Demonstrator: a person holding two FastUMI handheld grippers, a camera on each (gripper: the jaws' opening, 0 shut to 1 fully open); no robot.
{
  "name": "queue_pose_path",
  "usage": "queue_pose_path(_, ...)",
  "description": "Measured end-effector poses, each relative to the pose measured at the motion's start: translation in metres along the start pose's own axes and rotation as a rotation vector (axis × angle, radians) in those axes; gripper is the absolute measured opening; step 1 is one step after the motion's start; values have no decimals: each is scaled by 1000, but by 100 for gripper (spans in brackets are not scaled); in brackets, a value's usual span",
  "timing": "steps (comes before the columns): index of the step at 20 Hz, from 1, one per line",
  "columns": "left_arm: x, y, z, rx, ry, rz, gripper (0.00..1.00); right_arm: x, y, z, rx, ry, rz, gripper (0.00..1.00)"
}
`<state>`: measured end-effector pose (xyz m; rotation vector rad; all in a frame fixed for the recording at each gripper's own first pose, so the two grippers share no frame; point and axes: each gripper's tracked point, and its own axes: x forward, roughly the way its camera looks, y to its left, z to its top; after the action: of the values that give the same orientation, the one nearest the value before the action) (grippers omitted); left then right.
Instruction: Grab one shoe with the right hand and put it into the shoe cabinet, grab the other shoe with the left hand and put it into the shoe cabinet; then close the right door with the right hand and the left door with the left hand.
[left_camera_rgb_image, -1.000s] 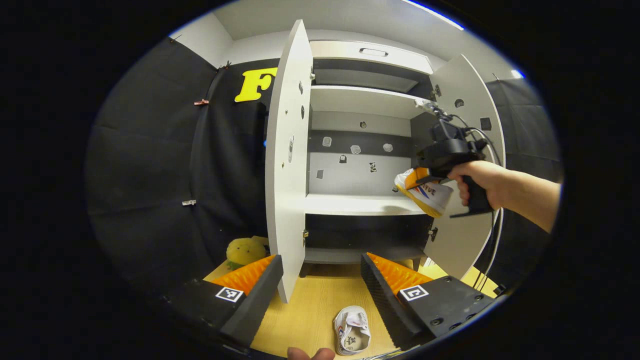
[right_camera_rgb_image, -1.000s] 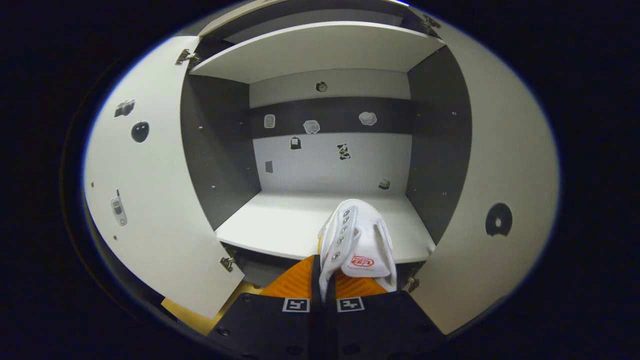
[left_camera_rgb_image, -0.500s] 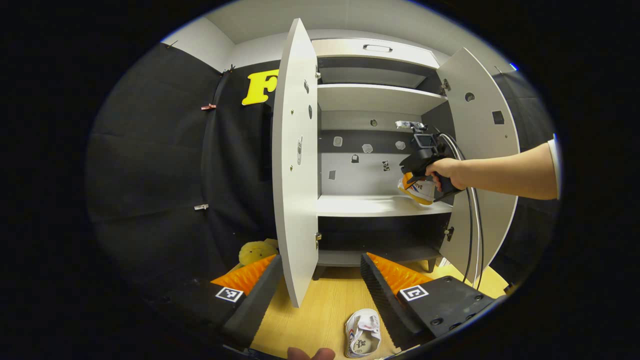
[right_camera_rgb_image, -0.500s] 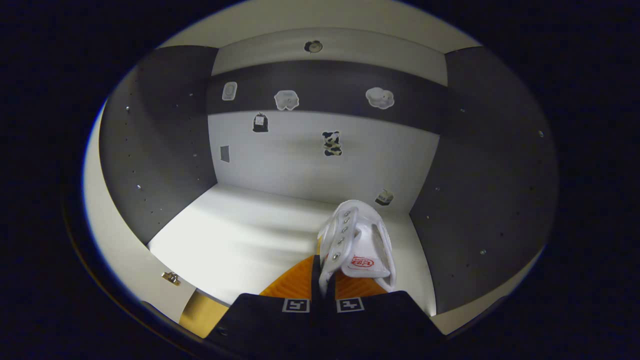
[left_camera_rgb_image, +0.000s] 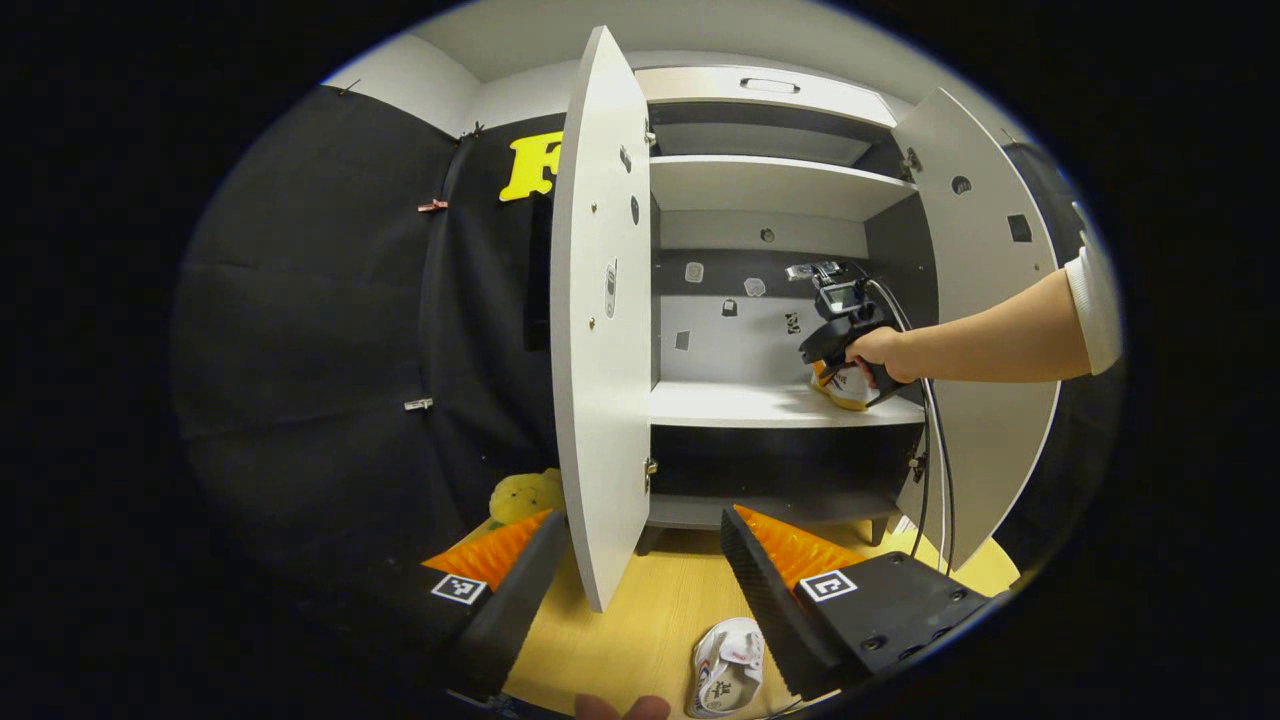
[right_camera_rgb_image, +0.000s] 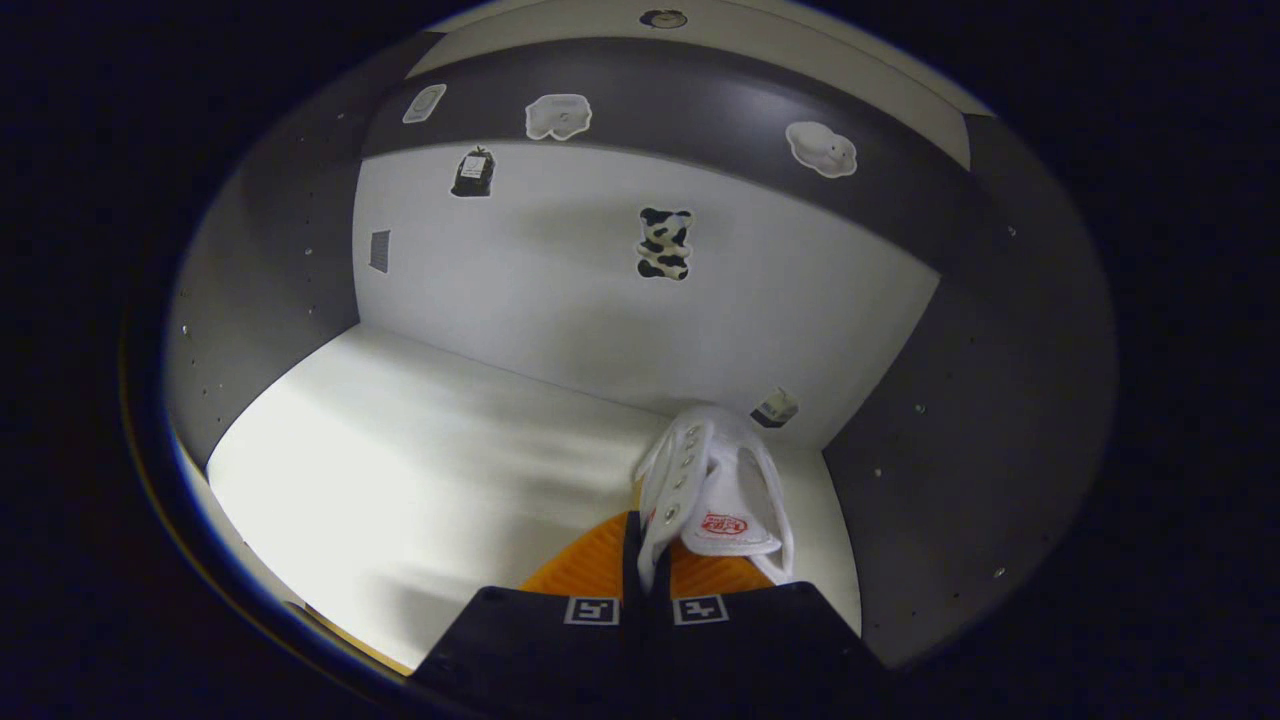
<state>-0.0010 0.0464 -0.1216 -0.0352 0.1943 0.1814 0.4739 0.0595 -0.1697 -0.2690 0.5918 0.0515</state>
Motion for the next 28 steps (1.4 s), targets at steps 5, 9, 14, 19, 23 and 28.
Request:
queue_pose_path(5,-1,-1,2,-4,-6,-14,98,-2,1,-5,47,24,-18,12)
queue_pose_path(9,-5,0,4,0,-18,-31,98,-12,14,-13,91,50,27,39)
queue_pose_path(14,-12,5,3,-9,-23,-42,98,-40,18,-9,84,21,17,89)
queue_pose_path(19,-18,8,-5,-18,-19,-55,98,-84,5,9,110,-91,-6,99)
queue_pose_path(23,-20,7,-18,-24,-17,-92,98,-148,1,26,182,-245,24,99)
queue_pose_path(28,-25,1,-51,-40,-4,-137,98,-242,6,9,193,-391,81,99)
